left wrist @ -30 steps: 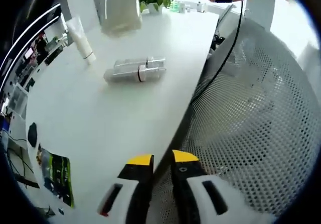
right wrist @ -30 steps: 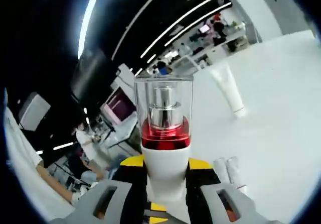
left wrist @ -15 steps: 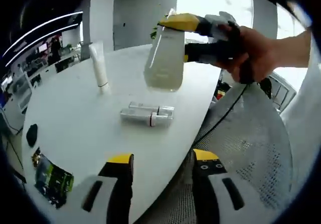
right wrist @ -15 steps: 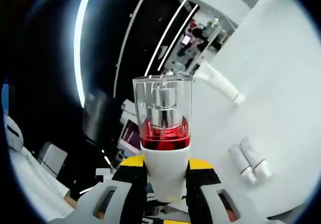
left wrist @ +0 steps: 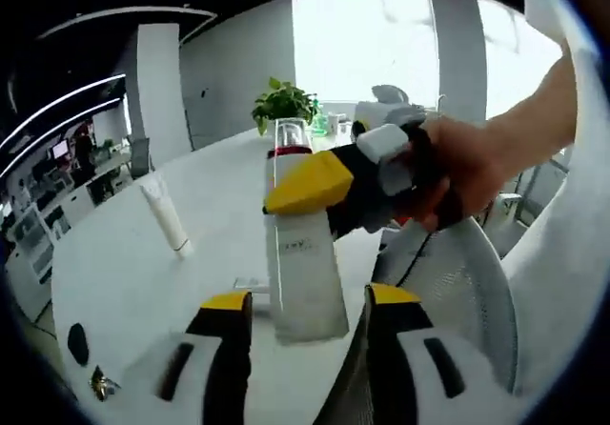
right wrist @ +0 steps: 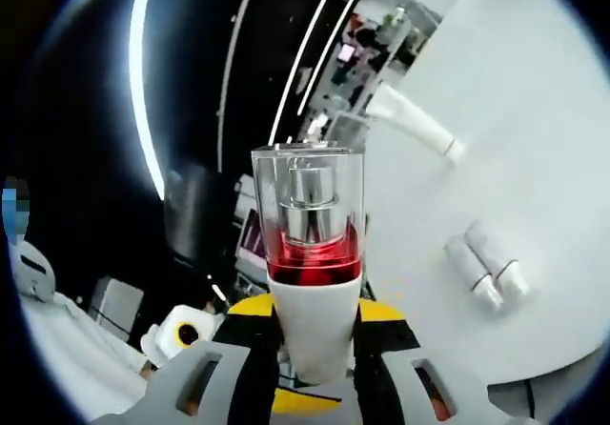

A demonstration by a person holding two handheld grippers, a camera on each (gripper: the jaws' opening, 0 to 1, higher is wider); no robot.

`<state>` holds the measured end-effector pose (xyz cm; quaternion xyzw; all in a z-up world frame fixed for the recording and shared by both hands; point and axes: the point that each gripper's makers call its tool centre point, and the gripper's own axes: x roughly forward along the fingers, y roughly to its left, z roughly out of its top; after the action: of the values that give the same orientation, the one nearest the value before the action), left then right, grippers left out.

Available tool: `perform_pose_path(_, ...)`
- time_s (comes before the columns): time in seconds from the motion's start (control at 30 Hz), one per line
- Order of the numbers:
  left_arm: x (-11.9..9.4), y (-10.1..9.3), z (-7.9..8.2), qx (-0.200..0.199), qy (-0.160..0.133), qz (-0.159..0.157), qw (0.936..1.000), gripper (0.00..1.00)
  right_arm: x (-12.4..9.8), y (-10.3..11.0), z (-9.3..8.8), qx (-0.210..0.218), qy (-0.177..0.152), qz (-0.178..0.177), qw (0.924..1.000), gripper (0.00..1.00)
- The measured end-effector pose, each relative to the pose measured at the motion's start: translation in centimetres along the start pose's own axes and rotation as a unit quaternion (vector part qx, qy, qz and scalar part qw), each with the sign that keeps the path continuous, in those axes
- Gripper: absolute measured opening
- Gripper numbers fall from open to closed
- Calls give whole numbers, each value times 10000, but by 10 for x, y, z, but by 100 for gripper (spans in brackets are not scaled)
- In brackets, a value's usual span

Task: Arrange the skincare products in the storage area until every visible bottle or jar stands upright without overlapping.

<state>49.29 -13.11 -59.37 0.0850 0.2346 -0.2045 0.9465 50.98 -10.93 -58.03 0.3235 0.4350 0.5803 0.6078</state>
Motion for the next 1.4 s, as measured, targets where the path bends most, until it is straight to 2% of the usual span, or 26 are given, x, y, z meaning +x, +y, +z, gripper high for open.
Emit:
perform_pose_path(0.17,5,2,-4,299,283,78,9991,32,4,6,-12,-64,136,2,9999,24)
perform_pose_path(0.27,4,2,-10,130,355,4,9993,30,4,4,-16,24,123,-72,9999,25)
perform_pose_path(0.4,0,2,-17,-206,501,86,9985,27,6,7,-22,-27,198,-118,9997,25)
perform_pose_path(0.53,-1,2,-16,-113,537,149,9984,27,4,9,-22,-85,131,-139,9998,27)
perform_pose_path(0.57,-1,2,-15,-135,542,145,9983,27,4,10,-21,-56,103,-123,9999,30)
perform_pose_path(0.67,-1,2,-14,-430,620,122,9971,26,4,9,-20,70,56,-111,9999,30)
perform_pose_path(0.8,-2,5,-10,-570,594,236,9963,26,6,11,-14,153,-91,-101,9998,31)
perform_pose_path(1.13,-7,6,-9,-720,634,383,9947,26,7,12,-6,211,-383,-198,9988,31)
perform_pose_path(1.23,-9,0,-14,-713,688,369,9944,26,1,9,11,439,-803,-258,9955,32)
perform_pose_path(1.4,-11,-6,-16,-682,669,364,9948,27,-3,12,4,210,-528,-188,9982,31)
